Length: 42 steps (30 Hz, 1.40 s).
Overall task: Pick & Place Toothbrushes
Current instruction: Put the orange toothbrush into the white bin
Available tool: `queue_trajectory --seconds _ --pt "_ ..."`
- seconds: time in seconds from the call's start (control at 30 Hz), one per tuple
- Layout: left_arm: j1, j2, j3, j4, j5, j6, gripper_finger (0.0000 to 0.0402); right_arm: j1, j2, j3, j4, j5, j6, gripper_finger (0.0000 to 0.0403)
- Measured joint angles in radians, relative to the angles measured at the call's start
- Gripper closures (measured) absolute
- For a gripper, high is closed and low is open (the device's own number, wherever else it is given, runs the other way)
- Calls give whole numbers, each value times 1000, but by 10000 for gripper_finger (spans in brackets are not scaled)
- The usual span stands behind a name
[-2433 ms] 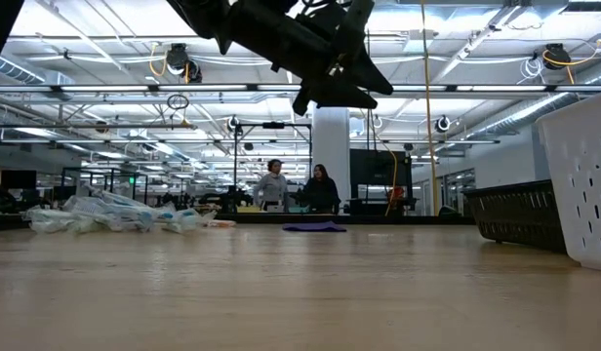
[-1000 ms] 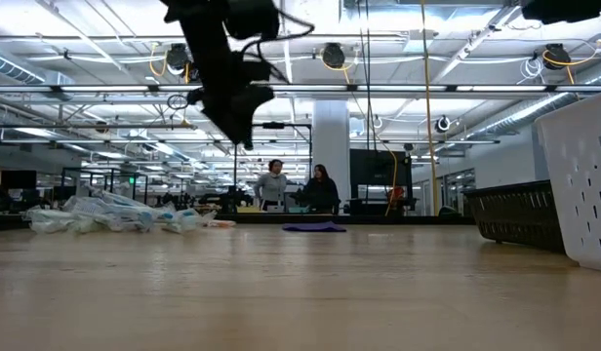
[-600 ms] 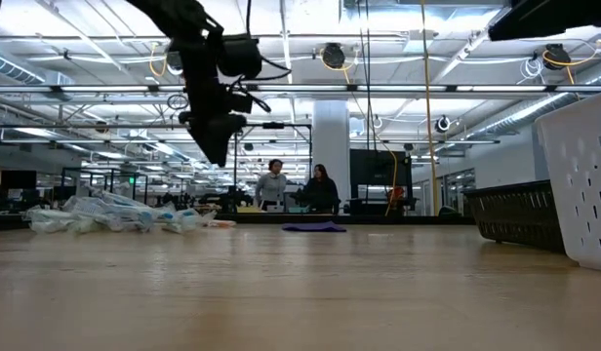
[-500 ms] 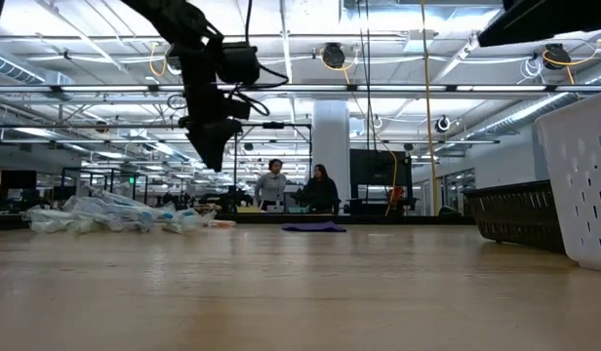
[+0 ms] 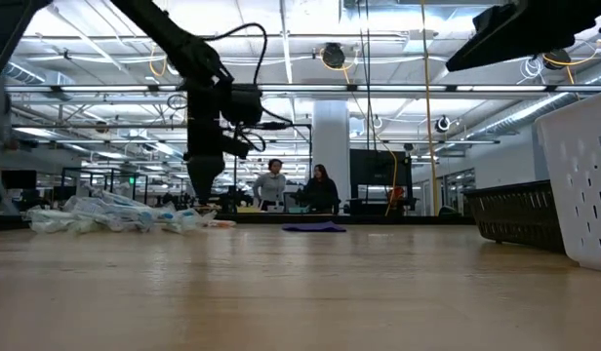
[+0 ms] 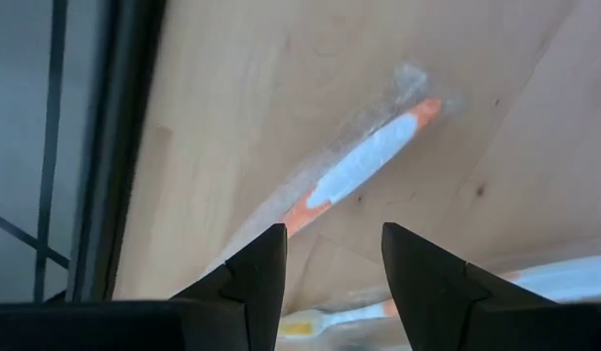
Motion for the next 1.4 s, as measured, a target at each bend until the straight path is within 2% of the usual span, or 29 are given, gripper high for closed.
queue_trajectory --seconds 0.27,0.4,0.67,1.03,1.17,1.33,1.4 --pt "29 32 0 7 4 137 229 -46 0 0 5 -54 -7 248" --pt "59 47 0 11 6 150 229 -57 0 0 7 -56 -12 248" --pt "103 81 1 27 75 153 229 -58 0 0 13 -56 -34 248" --pt "112 135 5 37 112 177 232 -60 0 0 18 -56 -39 248" --pt "112 133 4 34 120 185 274 -71 0 0 19 -56 -46 248" --pt "110 134 3 29 136 195 378 -88 0 0 22 -56 -53 248" --pt "110 134 3 29 138 191 389 -91 0 0 22 -56 -53 248"
